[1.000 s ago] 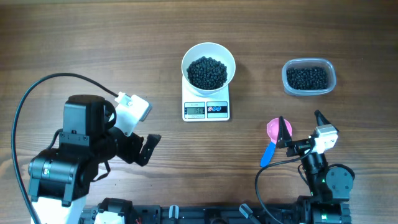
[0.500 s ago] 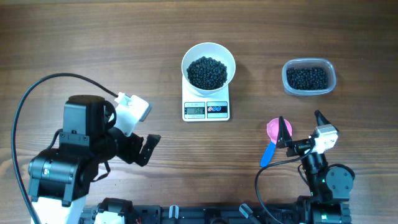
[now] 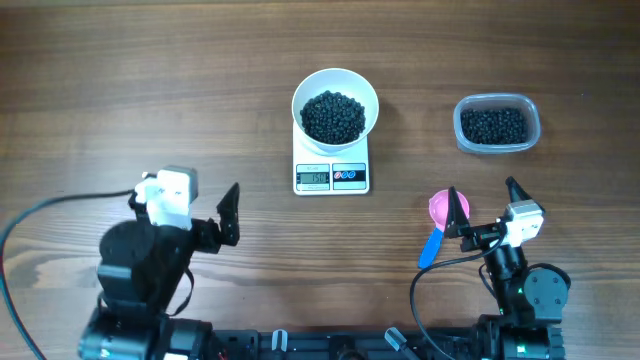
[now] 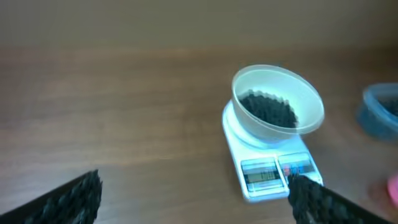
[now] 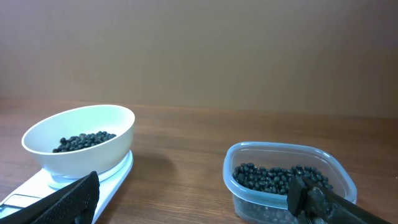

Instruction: Scoop item into bowl and weigh 150g on scale

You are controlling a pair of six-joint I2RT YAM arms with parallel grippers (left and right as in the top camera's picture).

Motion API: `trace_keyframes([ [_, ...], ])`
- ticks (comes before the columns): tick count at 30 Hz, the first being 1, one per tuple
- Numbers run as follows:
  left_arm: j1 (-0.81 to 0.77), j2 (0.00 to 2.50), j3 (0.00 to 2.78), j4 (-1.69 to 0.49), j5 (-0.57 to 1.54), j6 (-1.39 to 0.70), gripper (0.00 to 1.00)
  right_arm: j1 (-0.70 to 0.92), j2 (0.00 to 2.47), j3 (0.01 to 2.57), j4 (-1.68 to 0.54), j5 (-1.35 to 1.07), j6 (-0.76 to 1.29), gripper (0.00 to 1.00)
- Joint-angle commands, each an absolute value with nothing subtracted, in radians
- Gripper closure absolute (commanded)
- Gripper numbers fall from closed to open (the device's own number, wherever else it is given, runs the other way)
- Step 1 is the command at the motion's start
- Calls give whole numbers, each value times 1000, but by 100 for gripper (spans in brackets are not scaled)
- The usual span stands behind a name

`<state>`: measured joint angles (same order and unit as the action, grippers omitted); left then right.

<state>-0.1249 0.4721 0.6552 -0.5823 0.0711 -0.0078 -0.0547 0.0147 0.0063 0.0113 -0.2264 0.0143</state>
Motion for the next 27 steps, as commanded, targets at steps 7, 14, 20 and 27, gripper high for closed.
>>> trace_keyframes([
  [7,-18,191,352,-371,36,-144,0,-52,4,6,14,-210,27,0],
  [14,11,70,207,-279,36,-216,0,-52,4,6,14,-210,27,0],
  [20,23,38,159,-238,35,-218,0,-52,4,6,14,-210,27,1],
  [27,23,2,90,-182,36,-218,0,-52,4,6,14,-210,27,0],
])
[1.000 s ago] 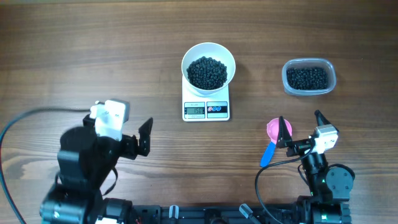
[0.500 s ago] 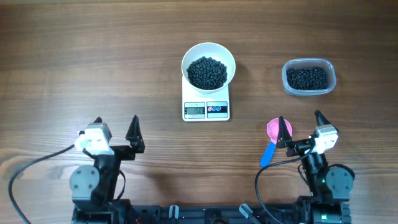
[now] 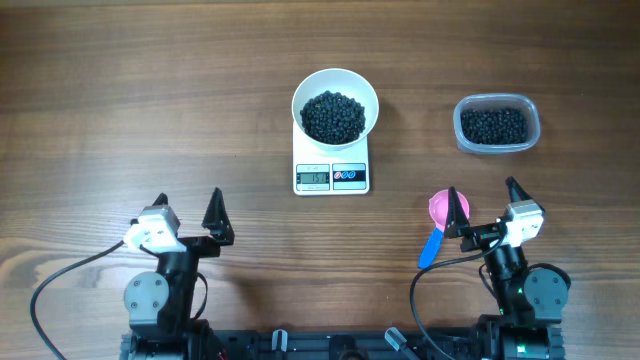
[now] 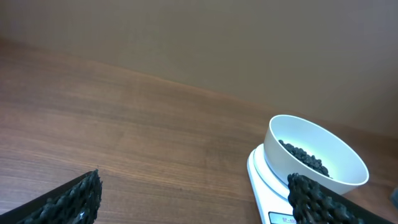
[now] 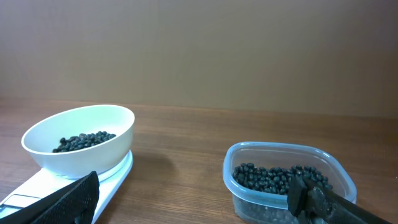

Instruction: Scoop item into bowl and weigh 150g on scale

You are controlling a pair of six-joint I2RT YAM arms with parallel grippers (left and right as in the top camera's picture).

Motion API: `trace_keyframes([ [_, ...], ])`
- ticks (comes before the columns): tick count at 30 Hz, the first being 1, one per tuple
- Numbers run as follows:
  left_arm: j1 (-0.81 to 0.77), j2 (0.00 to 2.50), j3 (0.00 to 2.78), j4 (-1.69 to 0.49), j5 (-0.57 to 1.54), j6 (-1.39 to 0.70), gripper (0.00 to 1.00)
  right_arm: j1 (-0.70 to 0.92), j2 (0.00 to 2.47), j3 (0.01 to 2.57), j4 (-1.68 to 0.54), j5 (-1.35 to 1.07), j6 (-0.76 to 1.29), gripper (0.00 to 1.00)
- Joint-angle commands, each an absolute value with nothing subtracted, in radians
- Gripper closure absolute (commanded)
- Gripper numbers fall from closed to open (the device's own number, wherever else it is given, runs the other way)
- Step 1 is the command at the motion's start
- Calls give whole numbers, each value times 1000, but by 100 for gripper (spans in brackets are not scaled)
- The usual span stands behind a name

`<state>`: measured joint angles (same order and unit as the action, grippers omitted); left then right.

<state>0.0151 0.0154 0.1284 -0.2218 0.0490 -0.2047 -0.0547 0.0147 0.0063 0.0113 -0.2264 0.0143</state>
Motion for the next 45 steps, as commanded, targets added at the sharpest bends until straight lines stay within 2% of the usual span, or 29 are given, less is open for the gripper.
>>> trace_keyframes([
  [1,23,2,75,-165,36,-218,0,-52,4,6,14,-210,27,0],
  [5,23,2,6,-75,36,-218,0,-52,4,6,14,-210,27,0],
  [11,22,2,6,-75,41,-296,0,-52,4,6,14,-210,27,0],
  [45,22,3,6,-75,32,-293,0,-52,4,6,14,-210,27,0],
])
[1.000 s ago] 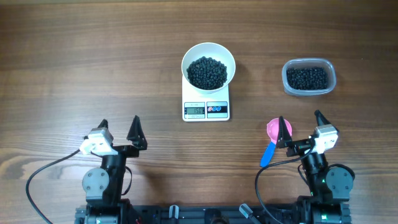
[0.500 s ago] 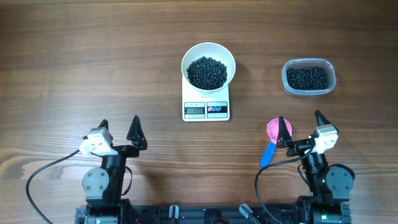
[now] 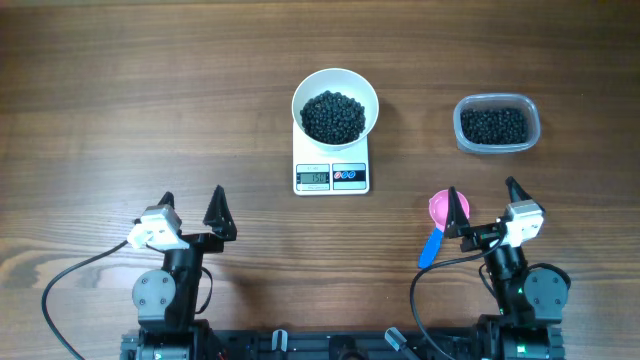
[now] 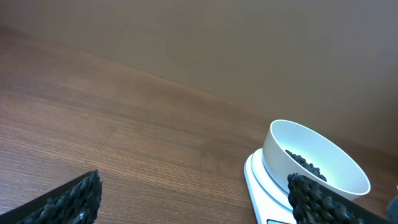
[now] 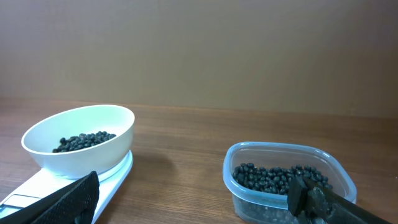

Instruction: Scoop item into bowl and weigh 150g on scale

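Observation:
A white bowl (image 3: 335,104) of black beans sits on the white scale (image 3: 332,176), whose display is lit. A clear tub (image 3: 496,124) of black beans stands to the right. The pink scoop with a blue handle (image 3: 438,226) lies on the table by my right gripper (image 3: 484,203), which is open and empty at the near right. At the near left my left gripper (image 3: 190,207) stands open and empty too. The bowl (image 4: 314,162) shows in the left wrist view, and bowl (image 5: 79,138) and tub (image 5: 287,178) in the right wrist view.
The wooden table (image 3: 150,100) stretches bare around the scale. A black cable (image 3: 70,275) runs from the left arm's base toward the near left edge.
My left arm has shifted slightly right and its view has tilted a little; the bowl sits about where it was. The right arm, scoop, bowl and tub have not moved.
At first my left arm stood raised and turned toward the scale, jaws open. Then it was folded low at the near left edge, facing the table, and it rests there now. My right gripper stayed open beside the lying scoop throughout.

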You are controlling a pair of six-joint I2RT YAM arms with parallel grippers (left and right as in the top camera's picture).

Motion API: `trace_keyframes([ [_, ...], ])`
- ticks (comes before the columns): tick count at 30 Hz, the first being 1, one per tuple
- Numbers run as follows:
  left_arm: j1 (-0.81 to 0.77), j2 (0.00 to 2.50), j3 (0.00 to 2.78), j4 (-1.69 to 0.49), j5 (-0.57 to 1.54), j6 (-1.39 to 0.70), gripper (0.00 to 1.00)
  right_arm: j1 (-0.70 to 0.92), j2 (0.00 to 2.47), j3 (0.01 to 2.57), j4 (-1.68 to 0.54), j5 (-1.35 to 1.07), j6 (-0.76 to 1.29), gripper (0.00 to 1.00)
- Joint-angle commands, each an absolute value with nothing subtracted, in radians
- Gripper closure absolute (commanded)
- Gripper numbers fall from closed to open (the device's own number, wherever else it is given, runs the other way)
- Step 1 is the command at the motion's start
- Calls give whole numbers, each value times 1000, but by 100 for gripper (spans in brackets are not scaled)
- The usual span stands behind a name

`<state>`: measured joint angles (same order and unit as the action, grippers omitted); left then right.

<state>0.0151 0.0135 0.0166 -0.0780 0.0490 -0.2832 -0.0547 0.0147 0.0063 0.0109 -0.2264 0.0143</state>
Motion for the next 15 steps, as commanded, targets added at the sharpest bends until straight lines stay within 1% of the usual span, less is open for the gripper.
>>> trace_keyframes([
  [1,22,3,6,-75,32,-293,0,-52,4,6,14,-210,27,0],
  [15,22,3,6,-75,32,-293,0,-52,4,6,14,-210,27,0],
])
